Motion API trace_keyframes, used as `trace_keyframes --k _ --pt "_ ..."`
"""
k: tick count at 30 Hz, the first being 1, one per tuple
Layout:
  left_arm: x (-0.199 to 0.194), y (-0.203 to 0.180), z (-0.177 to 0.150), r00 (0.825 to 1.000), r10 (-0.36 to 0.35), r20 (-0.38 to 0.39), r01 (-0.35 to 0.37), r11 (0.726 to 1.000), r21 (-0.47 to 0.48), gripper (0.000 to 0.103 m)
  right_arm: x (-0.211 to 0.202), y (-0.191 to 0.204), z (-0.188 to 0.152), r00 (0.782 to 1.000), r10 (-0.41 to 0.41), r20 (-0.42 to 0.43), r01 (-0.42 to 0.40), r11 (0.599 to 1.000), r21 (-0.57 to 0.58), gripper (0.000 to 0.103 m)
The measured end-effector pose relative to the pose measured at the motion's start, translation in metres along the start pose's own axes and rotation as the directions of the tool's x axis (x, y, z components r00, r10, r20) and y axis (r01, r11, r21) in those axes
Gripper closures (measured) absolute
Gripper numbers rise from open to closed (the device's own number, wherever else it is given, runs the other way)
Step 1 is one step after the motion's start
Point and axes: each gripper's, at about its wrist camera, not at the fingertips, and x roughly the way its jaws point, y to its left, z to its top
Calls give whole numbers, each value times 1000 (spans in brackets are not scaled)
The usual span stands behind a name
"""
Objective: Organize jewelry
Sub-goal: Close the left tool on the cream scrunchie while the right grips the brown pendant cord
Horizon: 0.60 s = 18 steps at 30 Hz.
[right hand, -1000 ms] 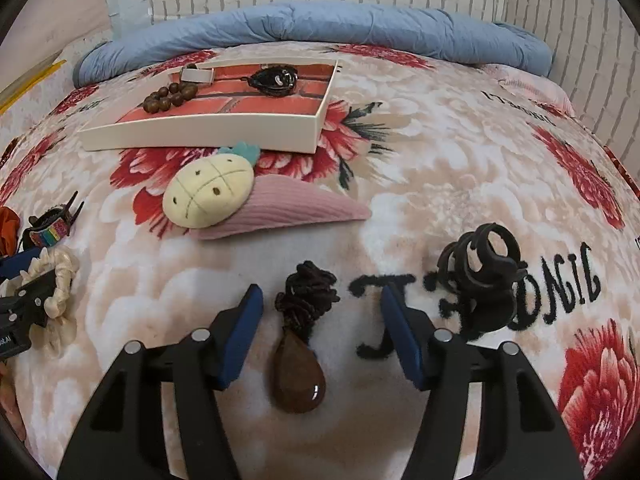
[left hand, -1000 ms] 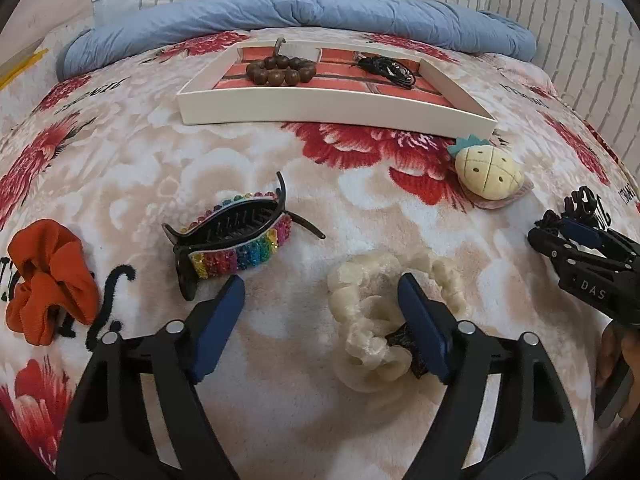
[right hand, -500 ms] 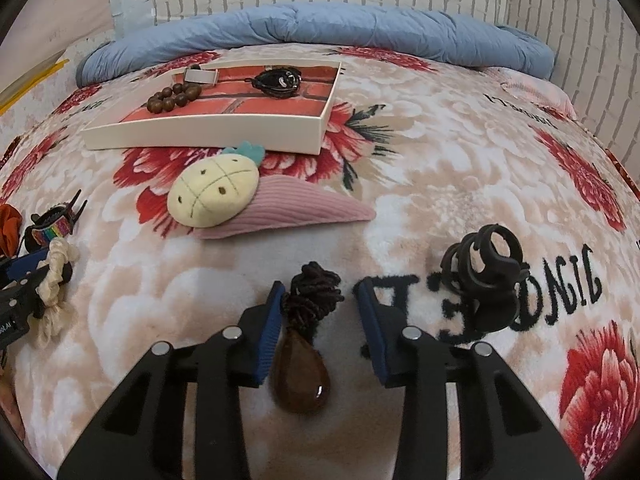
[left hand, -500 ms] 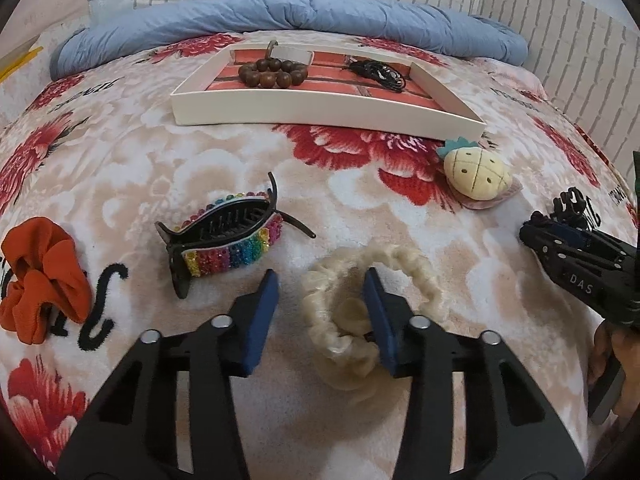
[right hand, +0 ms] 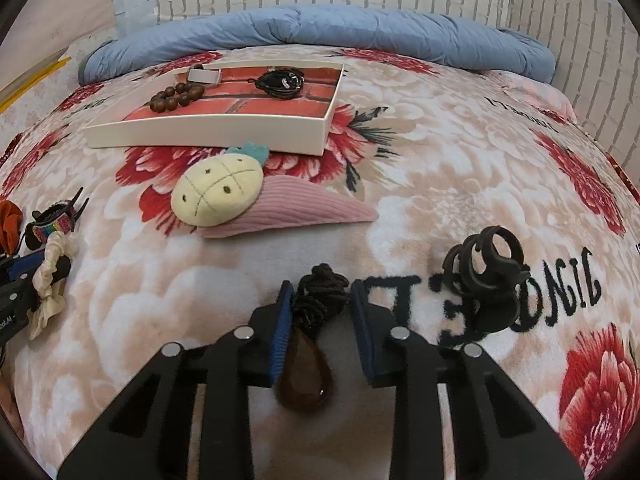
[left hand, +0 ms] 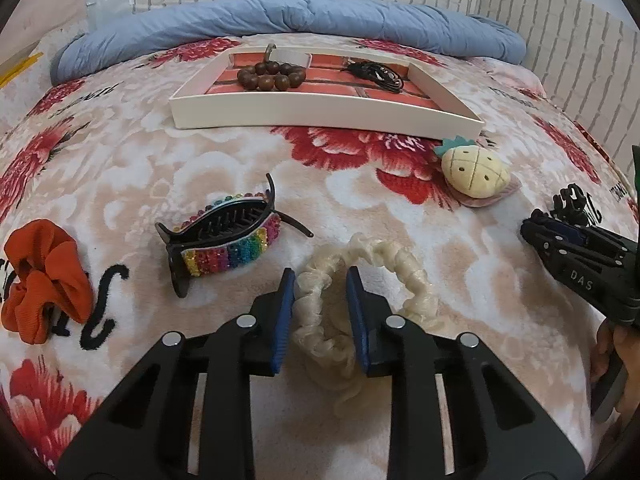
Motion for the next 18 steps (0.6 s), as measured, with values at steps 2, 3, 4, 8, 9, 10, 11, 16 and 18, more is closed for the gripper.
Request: trace_keyframes --k 2,3,4,8,9,10,11,16,18 --pt "0 0 0 1000 6 0 -6 1000 1 81 0 0 0 1000 1 -1 -1 1000 1 75" --pt "0 1 0 1000 7 -1 -7 1000 -1 83 0 0 0 1000 2 -1 -2 1000 1 75" --pt "0 1 0 1000 8 -1 -8 1000 -3 84 0 0 0 1000 1 -1 -1 1000 1 75" --pt "1 2 0 1000 12 -3 -12 1000 -5 86 0 0 0 1000 3 0 -3 1000 1 76" --pt "1 1 1 1000 17 -2 -17 1000 -2 87 0 0 0 1000 2 0 -2 1000 2 76" --pt "1 1 1 1000 19 -1 -19 1000 -1 89 -1 0 0 1000 4 0 -4 1000 3 76" --pt "0 1 1 1000 22 -1 -22 1000 1 90 -1 0 0 1000 6 0 -6 1000 4 76" --pt "-4 -1 1 999 33 15 -33 999 11 94 -3 -1 1 1000 20 7 -21 1000 17 78" --pt "-6 -2 2 999 36 22 -36 999 19 94 -4 -4 1 1000 27 12 -27 999 24 78"
